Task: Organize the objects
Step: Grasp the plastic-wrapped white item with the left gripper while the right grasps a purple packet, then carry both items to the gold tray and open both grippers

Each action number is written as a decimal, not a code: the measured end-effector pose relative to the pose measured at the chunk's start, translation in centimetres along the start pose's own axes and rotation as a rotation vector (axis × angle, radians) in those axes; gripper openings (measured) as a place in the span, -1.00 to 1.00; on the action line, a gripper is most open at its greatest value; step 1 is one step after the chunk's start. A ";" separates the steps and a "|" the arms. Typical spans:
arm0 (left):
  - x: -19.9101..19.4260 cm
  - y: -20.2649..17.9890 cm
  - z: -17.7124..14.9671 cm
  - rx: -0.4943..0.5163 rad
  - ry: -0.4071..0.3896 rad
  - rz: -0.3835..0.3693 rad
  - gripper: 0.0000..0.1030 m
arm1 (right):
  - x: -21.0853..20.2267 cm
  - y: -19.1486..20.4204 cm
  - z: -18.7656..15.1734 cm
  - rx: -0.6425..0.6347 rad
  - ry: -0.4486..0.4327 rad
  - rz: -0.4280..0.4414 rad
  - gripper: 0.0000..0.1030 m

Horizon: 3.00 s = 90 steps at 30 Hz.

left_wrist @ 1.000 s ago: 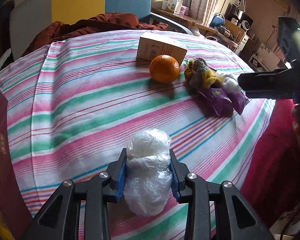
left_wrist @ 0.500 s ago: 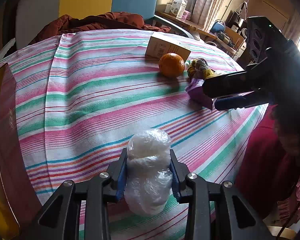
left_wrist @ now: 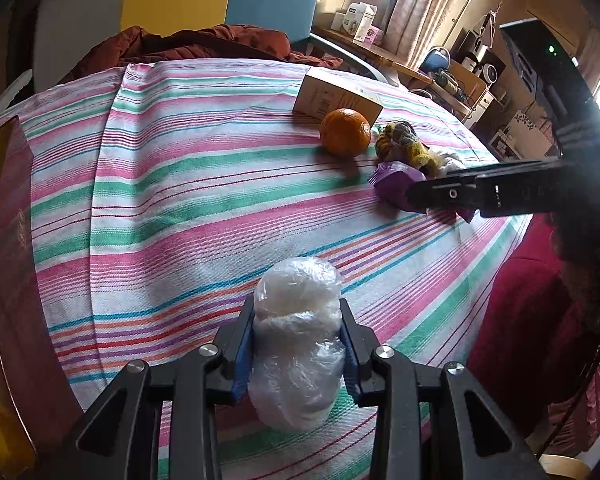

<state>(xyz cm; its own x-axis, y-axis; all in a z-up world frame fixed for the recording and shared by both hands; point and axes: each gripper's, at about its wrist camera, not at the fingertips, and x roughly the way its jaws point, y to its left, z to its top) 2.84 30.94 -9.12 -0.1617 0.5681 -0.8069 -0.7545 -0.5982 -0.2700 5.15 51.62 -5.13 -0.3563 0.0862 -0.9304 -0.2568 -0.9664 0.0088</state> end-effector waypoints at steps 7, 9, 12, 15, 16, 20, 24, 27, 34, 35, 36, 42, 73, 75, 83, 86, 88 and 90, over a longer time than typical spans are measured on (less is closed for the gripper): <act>0.0 0.2 0.0 0.001 -0.002 0.000 -0.28 | 4.4 -0.2 1.6 -0.042 0.098 -0.031 0.28; 0.0 0.1 0.0 0.001 -0.003 -0.002 -0.28 | 5.2 -0.5 1.5 -0.031 0.097 -0.008 0.11; 0.0 0.1 0.0 0.005 -0.004 0.000 -0.28 | 4.4 -0.5 1.5 -0.031 0.074 0.021 -0.34; 0.1 -0.2 0.0 0.023 -0.007 0.013 -0.28 | 3.9 -0.1 1.1 -0.031 0.071 0.024 -0.34; 0.1 -0.3 0.0 0.032 -0.009 0.017 -0.28 | 3.5 0.0 1.0 -0.028 0.063 0.033 -0.34; -0.1 -0.4 0.1 0.034 -0.007 0.025 -0.31 | 1.4 1.0 0.3 -0.021 0.009 0.069 -0.34; -1.2 -0.5 -0.1 0.030 -0.010 0.030 -0.31 | -0.2 2.1 -0.3 0.000 -0.041 0.111 -0.35; -3.3 -0.6 -0.2 0.027 -0.052 0.029 -0.31 | -1.1 3.3 -0.6 0.011 -0.069 0.146 -0.34; -10.0 2.3 0.1 -0.070 -0.182 0.046 -0.31 | -3.4 8.9 0.3 -0.059 -0.141 0.236 -0.34; -10.9 3.0 0.1 -0.092 -0.199 0.056 -0.31 | -3.6 9.9 0.6 -0.076 -0.150 0.252 -0.34; -11.8 3.8 0.1 -0.112 -0.214 0.066 -0.31 | -3.8 10.9 1.0 -0.091 -0.155 0.266 -0.34; -16.8 9.7 -0.9 -0.246 -0.301 0.164 -0.31 | -4.4 17.6 2.8 -0.190 -0.171 0.344 -0.34; -22.2 25.8 -8.5 -0.607 -0.284 0.391 0.33 | -2.3 33.5 3.8 -0.336 -0.094 0.489 0.50; -22.3 25.9 -9.0 -0.634 -0.292 0.388 0.33 | -2.5 33.1 3.2 -0.337 -0.110 0.473 0.76; -23.4 23.5 -9.8 -0.593 -0.327 0.480 0.33 | -4.0 32.7 1.0 -0.396 -0.268 0.339 0.99; -23.4 22.2 -9.5 -0.552 -0.331 0.526 0.33 | -4.3 32.6 0.3 -0.425 -0.305 0.293 0.99; -23.2 21.3 -9.2 -0.521 -0.327 0.553 0.33 | -4.5 32.5 0.0 -0.439 -0.318 0.272 0.99; -23.0 20.6 -8.9 -0.503 -0.323 0.573 0.33 | -4.8 32.2 -0.3 -0.444 -0.331 0.257 0.99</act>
<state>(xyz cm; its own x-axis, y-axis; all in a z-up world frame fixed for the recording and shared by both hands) -3.34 0.50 -0.80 -0.6670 0.1870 -0.7212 -0.1378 -0.9822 -0.1273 -1.12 20.00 -0.53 -0.6358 -0.1615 -0.7548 0.2484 -0.9686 -0.0020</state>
